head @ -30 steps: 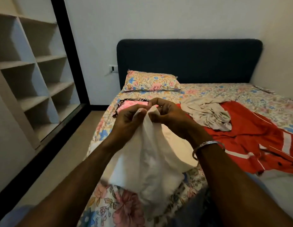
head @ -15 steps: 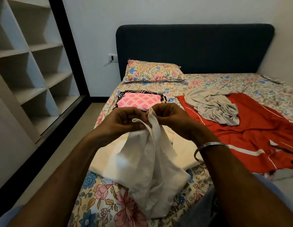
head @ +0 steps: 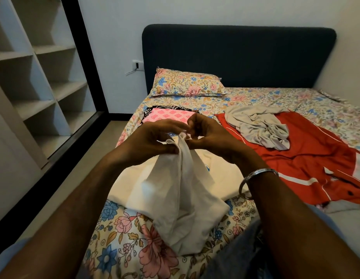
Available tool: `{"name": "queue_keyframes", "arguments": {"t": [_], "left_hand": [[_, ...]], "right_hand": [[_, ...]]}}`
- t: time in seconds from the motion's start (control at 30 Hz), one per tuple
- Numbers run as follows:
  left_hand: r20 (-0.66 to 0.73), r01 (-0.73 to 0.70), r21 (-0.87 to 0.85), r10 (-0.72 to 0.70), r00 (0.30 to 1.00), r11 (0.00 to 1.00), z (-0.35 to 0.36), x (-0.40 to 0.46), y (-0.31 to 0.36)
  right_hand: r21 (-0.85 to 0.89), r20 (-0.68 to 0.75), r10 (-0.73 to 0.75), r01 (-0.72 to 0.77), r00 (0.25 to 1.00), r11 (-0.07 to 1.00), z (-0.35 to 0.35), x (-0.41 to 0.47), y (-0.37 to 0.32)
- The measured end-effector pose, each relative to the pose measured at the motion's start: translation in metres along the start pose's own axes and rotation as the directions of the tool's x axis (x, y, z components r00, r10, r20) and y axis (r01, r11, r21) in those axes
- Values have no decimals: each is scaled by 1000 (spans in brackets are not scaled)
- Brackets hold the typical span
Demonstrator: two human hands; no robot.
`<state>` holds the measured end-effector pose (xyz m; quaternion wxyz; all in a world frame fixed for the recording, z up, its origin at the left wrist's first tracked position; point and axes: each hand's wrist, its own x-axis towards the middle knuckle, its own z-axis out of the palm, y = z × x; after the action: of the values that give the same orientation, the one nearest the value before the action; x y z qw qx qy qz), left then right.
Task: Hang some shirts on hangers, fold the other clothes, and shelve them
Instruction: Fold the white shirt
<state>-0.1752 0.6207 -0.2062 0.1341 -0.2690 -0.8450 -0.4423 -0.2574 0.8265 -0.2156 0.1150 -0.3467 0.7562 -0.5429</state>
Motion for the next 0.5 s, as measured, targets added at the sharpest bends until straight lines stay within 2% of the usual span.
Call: {"name": "queue_keyframes", "arguments": {"t": [0.17, 0.3, 0.43, 0.5], "left_hand": [[43, 29, -4, -29, 999, 1000, 4, 3, -11], [-101, 56, -60, -62, 993, 997, 12, 8, -16], [-245, 59, 39, -48, 968, 998, 14, 10, -19], [-282, 40, 60, -21, 959, 997, 15, 11, -19]], "right_hand": [[-14, 16, 15, -15, 1000, 1000, -1, -2, -3], [34, -22, 13, -12, 1000, 999, 1, -3, -4], [196, -59, 55, -43, 997, 980, 6, -3, -8], [219, -51, 54, -42, 997, 975, 11, -2, -9]]}}
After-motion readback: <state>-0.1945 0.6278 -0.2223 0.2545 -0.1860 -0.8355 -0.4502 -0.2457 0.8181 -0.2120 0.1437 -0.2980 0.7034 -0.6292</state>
